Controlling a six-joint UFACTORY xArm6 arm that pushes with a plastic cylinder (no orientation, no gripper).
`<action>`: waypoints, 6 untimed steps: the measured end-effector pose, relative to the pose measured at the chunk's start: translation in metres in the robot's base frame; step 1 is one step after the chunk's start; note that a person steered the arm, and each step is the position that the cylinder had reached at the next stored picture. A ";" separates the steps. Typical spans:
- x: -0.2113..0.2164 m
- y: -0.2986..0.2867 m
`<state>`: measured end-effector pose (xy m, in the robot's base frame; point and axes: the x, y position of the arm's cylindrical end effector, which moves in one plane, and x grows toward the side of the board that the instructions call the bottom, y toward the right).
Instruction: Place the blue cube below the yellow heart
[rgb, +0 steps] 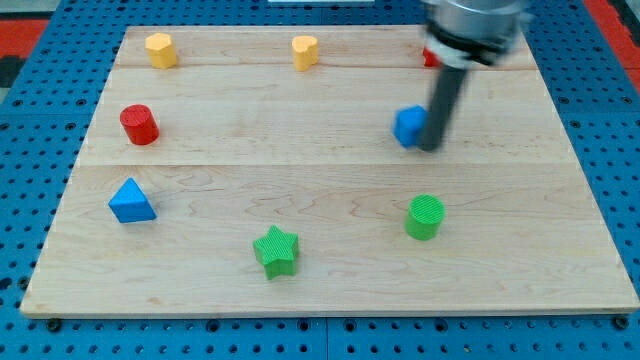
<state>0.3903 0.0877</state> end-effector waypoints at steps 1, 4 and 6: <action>-0.054 -0.062; -0.077 0.016; -0.088 -0.054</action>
